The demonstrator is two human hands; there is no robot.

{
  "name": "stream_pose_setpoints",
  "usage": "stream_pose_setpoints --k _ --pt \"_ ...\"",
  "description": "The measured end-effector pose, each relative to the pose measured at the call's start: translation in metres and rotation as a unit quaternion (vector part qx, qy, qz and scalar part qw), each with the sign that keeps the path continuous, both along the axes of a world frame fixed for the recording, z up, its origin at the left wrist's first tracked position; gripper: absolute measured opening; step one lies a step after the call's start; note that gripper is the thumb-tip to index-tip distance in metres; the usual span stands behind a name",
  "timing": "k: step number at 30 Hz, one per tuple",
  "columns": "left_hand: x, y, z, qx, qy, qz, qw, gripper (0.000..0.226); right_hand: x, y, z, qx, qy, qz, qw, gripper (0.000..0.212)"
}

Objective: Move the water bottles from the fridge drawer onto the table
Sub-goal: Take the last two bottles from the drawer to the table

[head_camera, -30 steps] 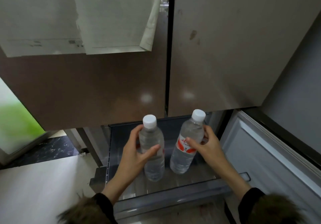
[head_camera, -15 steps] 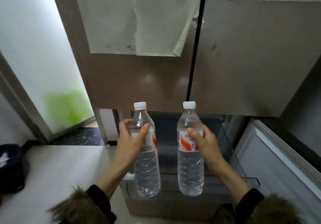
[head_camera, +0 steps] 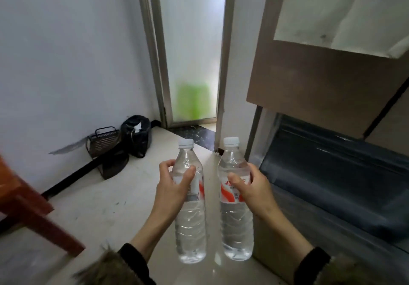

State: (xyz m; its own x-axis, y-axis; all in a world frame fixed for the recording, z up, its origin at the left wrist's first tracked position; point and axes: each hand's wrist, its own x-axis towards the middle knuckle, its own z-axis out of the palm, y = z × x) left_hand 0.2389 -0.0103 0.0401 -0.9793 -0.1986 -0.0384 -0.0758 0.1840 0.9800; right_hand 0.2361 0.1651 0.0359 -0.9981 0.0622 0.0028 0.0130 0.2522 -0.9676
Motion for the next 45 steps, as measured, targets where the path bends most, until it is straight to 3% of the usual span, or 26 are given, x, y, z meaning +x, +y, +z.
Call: stream_pose_setpoints --k 9,17,24,33,38,45 --pt "0.049 -0.189 -0.011 0.026 0.001 0.171 0.985 0.027 -0.013 -0.200 -0.005 0.045 0.025 0.152 0.987 0.021" --pt "0.084 -0.391 -0.009 0.008 0.026 0.297 0.955 0.040 -0.020 -0.418 -0.009 0.011 0.010 0.272 0.962 0.018" --pt "0.109 -0.511 -0.013 0.003 0.023 0.377 0.926 0.047 -0.024 -0.557 -0.007 0.005 0.020 0.364 0.931 0.033" --pt "0.085 -0.622 -0.033 -0.036 -0.043 0.419 0.906 0.067 -0.069 -0.684 -0.023 0.038 0.036 0.447 0.893 0.037" --pt "0.056 -0.684 -0.040 -0.088 -0.082 0.402 0.908 0.079 -0.108 -0.751 -0.027 0.082 0.057 0.474 0.875 0.057" --pt "0.020 -0.760 -0.056 -0.093 -0.081 0.396 0.910 0.078 -0.146 -0.825 -0.045 0.115 0.042 0.517 0.847 0.065"
